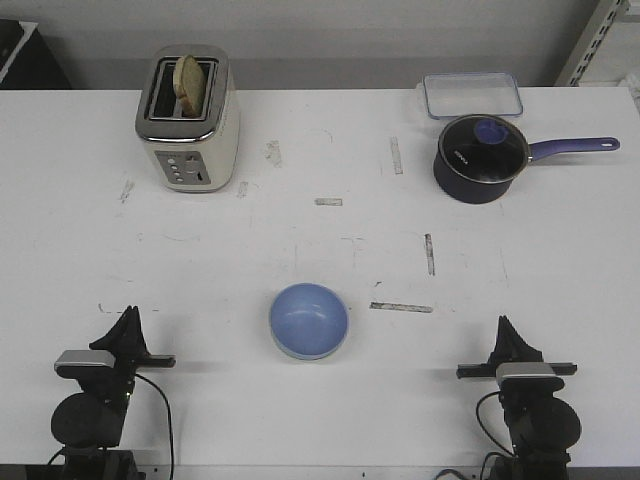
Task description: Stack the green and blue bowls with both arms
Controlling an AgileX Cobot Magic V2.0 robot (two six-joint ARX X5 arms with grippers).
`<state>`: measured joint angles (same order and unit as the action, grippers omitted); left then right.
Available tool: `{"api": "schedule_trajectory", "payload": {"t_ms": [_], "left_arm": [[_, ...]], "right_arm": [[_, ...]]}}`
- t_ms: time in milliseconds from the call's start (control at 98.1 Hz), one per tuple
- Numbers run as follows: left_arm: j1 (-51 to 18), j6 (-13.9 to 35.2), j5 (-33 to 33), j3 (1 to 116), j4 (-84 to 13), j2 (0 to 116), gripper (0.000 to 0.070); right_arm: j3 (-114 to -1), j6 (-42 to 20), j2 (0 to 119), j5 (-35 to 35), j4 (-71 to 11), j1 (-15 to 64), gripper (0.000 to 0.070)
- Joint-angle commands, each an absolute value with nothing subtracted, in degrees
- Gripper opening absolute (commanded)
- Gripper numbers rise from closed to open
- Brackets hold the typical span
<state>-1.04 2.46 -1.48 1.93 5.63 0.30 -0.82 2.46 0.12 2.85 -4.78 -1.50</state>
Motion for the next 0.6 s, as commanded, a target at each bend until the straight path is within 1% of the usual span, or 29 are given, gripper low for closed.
{"api": "schedule_trajectory", "payload": {"t_ms": [0, 143, 591], "left_arm": [[-1.08, 2.39, -1.48, 0.78, 6.39, 0.40, 0.0001], [-1.08, 2.39, -1.48, 0.78, 6.07, 0.19, 0.0001], [-1.08, 2.39, -1.48, 0.78, 6.09, 0.19, 0.0001]], "right_arm": [[-0.73, 0.12, 0.05, 2.81, -3.07, -1.48, 0.0000], [-0.73, -1.67, 0.05, 2.96, -2.74, -1.48, 0.0000], [-0.73, -1.65, 0.05, 2.96, -2.70, -1.48, 0.0000]]}}
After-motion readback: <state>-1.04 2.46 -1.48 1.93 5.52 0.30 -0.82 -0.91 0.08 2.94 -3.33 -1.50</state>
